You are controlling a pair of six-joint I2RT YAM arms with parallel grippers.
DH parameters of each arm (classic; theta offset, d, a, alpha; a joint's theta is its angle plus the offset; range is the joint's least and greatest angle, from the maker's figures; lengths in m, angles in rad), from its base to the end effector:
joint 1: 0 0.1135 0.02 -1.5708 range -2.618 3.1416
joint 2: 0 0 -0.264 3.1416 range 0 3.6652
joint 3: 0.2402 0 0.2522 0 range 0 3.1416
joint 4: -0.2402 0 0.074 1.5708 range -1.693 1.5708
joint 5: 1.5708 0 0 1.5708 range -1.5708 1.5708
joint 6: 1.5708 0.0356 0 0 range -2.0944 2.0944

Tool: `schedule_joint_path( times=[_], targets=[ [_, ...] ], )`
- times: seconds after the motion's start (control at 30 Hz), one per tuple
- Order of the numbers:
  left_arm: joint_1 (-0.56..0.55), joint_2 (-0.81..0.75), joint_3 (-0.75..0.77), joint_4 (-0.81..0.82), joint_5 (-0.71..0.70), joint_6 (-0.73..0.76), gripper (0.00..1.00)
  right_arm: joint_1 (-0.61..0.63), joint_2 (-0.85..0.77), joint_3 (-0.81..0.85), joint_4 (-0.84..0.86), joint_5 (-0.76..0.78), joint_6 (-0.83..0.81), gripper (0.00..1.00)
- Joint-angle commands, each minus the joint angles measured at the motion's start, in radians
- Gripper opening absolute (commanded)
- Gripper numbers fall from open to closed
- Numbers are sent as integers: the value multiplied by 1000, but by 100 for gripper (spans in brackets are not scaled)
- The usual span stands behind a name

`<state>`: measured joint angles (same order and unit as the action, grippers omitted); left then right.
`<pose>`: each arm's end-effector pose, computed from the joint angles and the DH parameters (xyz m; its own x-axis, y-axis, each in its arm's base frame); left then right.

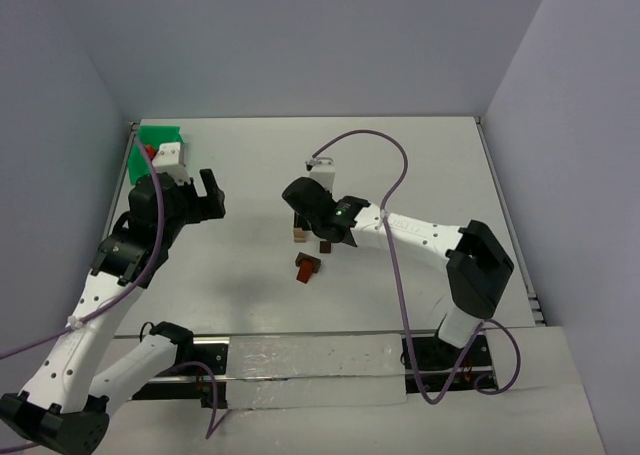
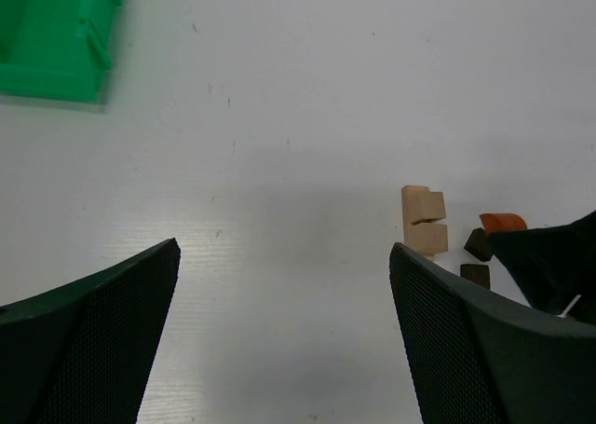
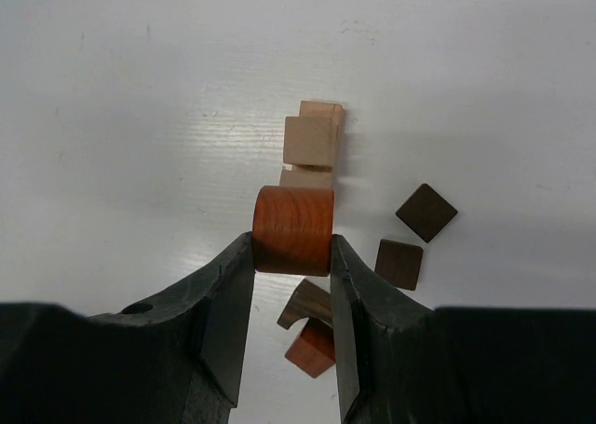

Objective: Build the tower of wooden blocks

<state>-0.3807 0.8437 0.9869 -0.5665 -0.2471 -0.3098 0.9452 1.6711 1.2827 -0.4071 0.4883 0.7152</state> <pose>0.1679 -0.0578 0.3605 -0.4099 -0.1543 -0.8990 0.0297 0.9828 -0.1823 0.2300 0.2899 0.2636 -0.6591 0.0766 -0.7481 -0.1210 0.9710 0.2060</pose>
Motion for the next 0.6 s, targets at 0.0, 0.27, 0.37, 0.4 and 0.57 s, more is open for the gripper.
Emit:
schedule_joint_path(
  times=[0.0, 0.27, 0.37, 0.4, 0.57],
  targets=[
    [11, 41, 69, 69, 75, -14, 99, 18, 46, 26, 55, 79, 52, 0],
    [22, 81, 94, 110, 114, -17, 99, 25, 170, 135, -20, 123, 86, 0],
    [23, 63, 79, 131, 121, -17, 99, 27, 189, 142, -5, 122, 73, 0],
    [23, 62, 75, 134, 121, -17, 99, 29, 196, 145, -4, 120, 72, 0],
    [23, 56, 71, 114, 128, 7, 99, 29, 244, 189, -19, 92, 58, 0]
  ],
)
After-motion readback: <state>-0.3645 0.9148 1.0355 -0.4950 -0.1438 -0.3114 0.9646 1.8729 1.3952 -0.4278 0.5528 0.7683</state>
